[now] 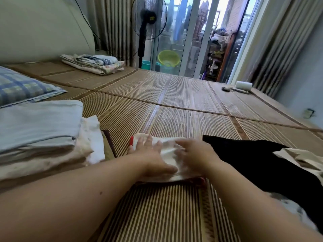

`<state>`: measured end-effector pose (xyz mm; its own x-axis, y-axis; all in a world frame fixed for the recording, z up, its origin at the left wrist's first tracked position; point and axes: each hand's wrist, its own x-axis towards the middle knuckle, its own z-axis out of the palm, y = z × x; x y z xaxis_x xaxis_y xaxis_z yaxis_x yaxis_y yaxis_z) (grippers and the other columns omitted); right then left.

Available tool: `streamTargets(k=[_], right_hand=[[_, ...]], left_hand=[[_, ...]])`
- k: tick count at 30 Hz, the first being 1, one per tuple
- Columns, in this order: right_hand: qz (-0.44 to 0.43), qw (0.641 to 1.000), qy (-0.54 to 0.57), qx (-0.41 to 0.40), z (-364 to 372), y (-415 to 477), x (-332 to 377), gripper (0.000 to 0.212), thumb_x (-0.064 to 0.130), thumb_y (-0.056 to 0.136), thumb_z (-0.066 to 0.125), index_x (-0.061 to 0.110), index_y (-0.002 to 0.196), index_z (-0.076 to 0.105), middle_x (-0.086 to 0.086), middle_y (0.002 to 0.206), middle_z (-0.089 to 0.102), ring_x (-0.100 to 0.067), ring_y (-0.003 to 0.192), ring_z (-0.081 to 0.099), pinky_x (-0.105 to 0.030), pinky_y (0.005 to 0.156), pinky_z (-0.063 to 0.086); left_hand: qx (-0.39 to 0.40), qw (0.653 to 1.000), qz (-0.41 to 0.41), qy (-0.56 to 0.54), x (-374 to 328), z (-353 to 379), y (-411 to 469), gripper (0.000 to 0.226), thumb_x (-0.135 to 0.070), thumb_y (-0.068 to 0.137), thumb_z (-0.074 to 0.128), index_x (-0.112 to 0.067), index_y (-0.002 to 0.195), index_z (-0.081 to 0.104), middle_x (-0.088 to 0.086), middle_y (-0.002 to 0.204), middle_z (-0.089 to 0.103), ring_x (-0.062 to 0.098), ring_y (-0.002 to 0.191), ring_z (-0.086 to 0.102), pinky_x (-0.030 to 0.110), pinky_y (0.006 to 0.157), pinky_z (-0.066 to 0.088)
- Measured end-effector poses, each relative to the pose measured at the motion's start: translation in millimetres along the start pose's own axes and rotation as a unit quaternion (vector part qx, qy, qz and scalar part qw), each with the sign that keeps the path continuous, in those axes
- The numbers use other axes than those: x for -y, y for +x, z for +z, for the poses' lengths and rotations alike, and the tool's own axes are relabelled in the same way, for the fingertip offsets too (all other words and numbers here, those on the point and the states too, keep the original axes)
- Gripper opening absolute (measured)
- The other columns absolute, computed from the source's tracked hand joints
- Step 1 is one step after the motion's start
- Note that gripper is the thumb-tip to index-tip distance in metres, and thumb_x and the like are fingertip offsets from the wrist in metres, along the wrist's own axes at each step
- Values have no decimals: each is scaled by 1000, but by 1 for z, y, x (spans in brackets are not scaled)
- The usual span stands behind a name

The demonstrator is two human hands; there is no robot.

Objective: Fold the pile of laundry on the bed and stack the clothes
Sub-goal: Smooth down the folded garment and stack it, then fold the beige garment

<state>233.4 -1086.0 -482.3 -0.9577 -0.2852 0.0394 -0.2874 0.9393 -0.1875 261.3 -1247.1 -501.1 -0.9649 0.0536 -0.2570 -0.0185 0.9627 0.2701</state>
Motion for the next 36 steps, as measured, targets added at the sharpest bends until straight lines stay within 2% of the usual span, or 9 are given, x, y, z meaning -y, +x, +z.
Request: streamTargets(k=[4, 7, 12, 17, 21, 25, 31, 34, 36], right_hand=[[38, 994, -32, 101, 18, -6, -10, 79, 68, 88, 40, 33, 153, 12, 11, 162, 0, -17, 149, 2, -58, 116, 13], [60, 994, -34, 83, 13, -25, -13, 87, 71, 87, 39, 32, 154, -1, 5, 162, -12, -19, 149, -8, -57, 116, 3], [29, 998, -52, -12, -21, -102, -10, 80, 68, 88, 40, 36, 153, 5, 4, 163, -6, -18, 149, -8, -54, 117, 4], [69, 995, -63, -31, -50, -218, -19, 74, 60, 89, 48, 39, 151, 13, 4, 163, -3, -19, 149, -4, -54, 116, 8], [174, 984, -29, -35, -65, -308, -39, 71, 57, 87, 53, 41, 148, 20, 3, 162, 2, -20, 149, 4, -54, 116, 14], [266, 960, 62, -63, -58, -362, -48, 68, 55, 86, 55, 37, 147, 29, -1, 160, 15, -21, 145, 19, -50, 112, 24], [257, 959, 120, -19, -41, -370, -71, 67, 53, 87, 56, 37, 146, 30, 1, 159, 18, -18, 145, 21, -51, 114, 21], [248, 958, 141, -22, -43, -362, -88, 66, 52, 86, 57, 36, 145, 33, 2, 157, 24, -16, 143, 26, -51, 113, 25], [239, 959, 150, -32, -42, -357, -92, 67, 52, 85, 57, 34, 145, 34, 2, 155, 29, -16, 140, 30, -50, 112, 29]], left_hand=[[32, 998, -40, 31, 9, 6, 4, 130, -87, 62, 54, -30, 150, -22, 7, 158, -28, 30, 145, -25, 56, 116, -4], [20, 998, -44, 33, 5, -2, -8, 137, -89, 58, 54, -23, 150, -23, 11, 157, -29, 32, 142, -30, 56, 115, -7], [-47, 986, 142, 70, -39, 3, -79, 108, -68, 78, 58, -33, 152, -12, 0, 161, -20, 24, 145, -27, 53, 115, -10], [-15, 976, 205, 75, -100, 30, -163, 94, -57, 82, 62, -41, 152, 1, 2, 161, -19, 25, 147, -22, 54, 116, -7], [29, 968, 235, 84, -140, 55, -218, 90, -53, 84, 63, -41, 152, 5, 0, 161, -18, 26, 148, -18, 56, 115, -6], [48, 963, 244, 103, -171, 74, -249, 90, -51, 84, 63, -38, 152, 7, 0, 163, -10, 26, 149, -9, 57, 116, 1], [57, 969, 213, 116, -196, 91, -241, 83, -48, 90, 58, -33, 153, 7, -1, 163, 1, 24, 150, 3, 57, 116, 9], [30, 977, 185, 106, -204, 99, -226, 63, -43, 99, 42, -31, 153, 12, 1, 159, 22, 25, 144, 22, 51, 115, 26], [-26, 980, 160, 112, -207, 102, -221, 46, -36, 101, 36, -27, 146, 31, 4, 144, 43, 25, 130, 38, 44, 104, 38]])
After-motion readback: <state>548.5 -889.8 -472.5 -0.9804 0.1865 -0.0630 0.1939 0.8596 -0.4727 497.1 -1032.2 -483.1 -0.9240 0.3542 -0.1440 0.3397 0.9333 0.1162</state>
